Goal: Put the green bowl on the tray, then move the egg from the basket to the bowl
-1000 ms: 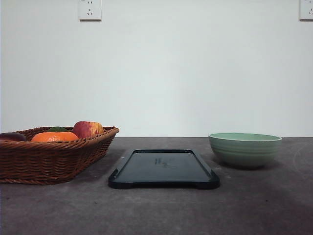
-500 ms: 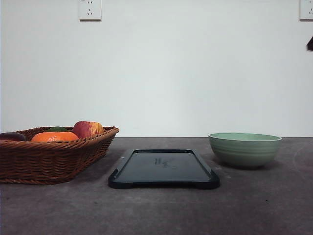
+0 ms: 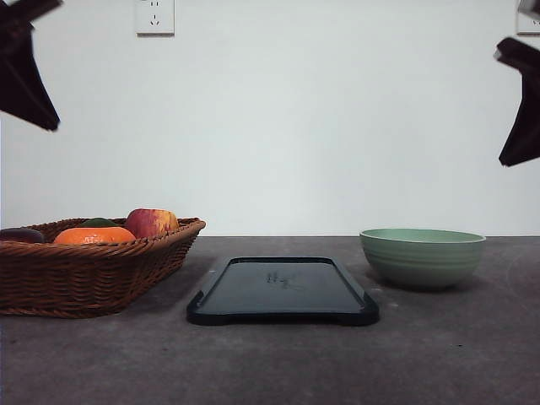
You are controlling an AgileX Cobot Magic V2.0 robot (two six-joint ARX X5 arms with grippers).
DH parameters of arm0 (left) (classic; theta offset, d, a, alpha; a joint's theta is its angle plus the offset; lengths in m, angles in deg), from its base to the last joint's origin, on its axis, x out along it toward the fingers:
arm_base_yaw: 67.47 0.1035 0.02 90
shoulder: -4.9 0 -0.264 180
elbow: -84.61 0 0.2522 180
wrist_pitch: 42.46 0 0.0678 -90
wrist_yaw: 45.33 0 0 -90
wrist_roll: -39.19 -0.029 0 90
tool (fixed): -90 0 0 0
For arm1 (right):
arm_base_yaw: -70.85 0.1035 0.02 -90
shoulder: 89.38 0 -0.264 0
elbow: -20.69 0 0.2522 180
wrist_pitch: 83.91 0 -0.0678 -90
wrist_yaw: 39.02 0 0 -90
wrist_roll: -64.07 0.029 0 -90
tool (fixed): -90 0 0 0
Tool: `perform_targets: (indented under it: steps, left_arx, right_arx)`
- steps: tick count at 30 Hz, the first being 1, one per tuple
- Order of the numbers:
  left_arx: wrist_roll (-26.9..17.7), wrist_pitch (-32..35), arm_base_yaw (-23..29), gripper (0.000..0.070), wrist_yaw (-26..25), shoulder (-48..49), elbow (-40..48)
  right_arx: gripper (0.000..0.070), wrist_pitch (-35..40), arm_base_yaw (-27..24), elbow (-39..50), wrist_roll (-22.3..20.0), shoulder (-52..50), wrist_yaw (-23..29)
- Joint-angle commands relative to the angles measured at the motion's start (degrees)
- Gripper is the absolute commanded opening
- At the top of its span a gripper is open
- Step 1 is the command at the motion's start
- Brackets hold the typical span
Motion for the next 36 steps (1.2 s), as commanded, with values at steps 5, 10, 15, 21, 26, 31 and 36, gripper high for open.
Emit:
perform_targets:
  steps: [5,10,15,21,26,31,36]
  left_arx:
    - [-2.12,0.23,-1.54,0.0052,-0.33,-1.34,-1.41]
    - [-2.09,-0.32,-1.66,0.0326,-0.33,-1.21,-1.41]
    - [-2.07,-0.51,-1.66,0.0347,-0.33,-1.21,-1.41]
    - [-1.78,-0.51,-1.68,0.0347,-0.32,-1.24,-1.41]
    - [-1.64,-0.51,-1.66,0.0347,-0.31,-1.24,-1.41]
    - [-1.62,-0.22,-1.66,0.0347,-0.31,-1.24,-1.41]
    - [-1.64,-0.19,-1.66,0.0347,-0.31,-1.24,-1.41]
  right_arx:
    - [0.0052,-0.60,0.09,-1.22,-0.92,0.84,-2.13]
    - [0.0301,-2.26,0.11,-1.23,-0.73,0.82,-2.27]
    - [0.0300,-7.79,0.09,-3.64,0.97,1.33,-1.95]
    - [0.0301,-22.06,-1.23,-15.85,1.25,7.31,0.20]
    - [0.0301,-28.58,-1.75,-26.37,-0.88,14.82,3.31]
    - [0.0299,-32.25,-1.81,-33.95,-3.26,22.97,4.94]
    - [0.0299,-31.49,-1.79,-37.02,-4.16,29.79,4.96]
